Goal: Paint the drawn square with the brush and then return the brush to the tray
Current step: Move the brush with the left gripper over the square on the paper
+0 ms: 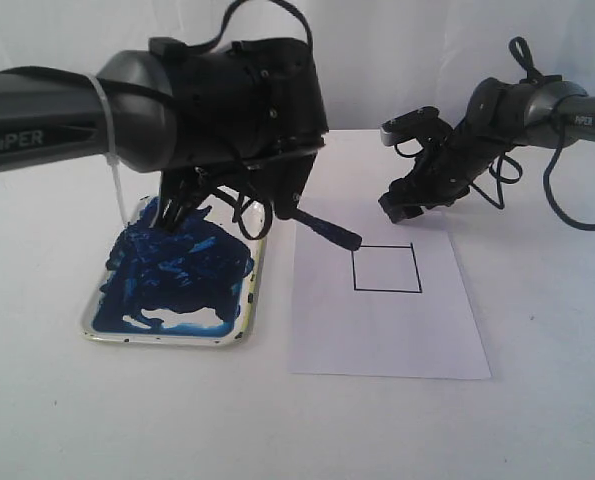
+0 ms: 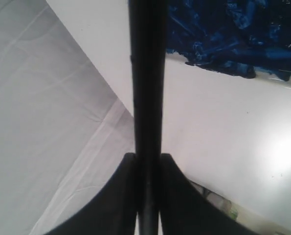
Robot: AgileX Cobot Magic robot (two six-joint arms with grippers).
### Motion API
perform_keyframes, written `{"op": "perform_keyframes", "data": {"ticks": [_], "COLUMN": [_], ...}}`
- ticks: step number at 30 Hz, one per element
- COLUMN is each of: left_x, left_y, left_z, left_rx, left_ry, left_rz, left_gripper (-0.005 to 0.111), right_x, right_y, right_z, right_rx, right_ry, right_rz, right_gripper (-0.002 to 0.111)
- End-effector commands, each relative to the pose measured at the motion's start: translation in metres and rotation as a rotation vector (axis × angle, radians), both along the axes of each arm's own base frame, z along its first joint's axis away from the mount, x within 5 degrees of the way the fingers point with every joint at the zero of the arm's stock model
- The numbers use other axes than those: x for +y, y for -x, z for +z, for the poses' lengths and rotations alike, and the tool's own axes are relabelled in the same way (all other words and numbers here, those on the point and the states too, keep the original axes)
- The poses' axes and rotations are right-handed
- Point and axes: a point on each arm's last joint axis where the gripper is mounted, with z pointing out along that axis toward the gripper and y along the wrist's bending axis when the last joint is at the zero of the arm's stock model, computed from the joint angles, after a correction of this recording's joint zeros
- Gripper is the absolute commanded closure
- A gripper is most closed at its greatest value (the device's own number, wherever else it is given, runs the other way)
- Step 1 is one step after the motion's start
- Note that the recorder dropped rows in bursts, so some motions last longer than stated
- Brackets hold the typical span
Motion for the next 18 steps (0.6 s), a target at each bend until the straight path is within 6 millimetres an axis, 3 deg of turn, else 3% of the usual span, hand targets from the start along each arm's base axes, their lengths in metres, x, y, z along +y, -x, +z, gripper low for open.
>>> {"op": "perform_keyframes", "data": {"ticks": [1, 18], "left_x": [-0.001, -0.018], "left_y": [0.004, -0.004], "left_z": [-0.003, -0.030], "left_rx": [-0.036, -0.106], "left_ry": [-0.107, -0.132], "left_rz": [0.047, 0.011], "left_gripper": [0.107, 0.107], "right_x": [-0.003, -0.003], "right_y": [0.008, 0.007], "right_z": [-0.026, -0.026], "right_rx": [0.090, 0.084], "right_ry": [0.042, 0.042], "right_rz": [0.039, 0.037], "right_gripper": [0.048, 0.048]}}
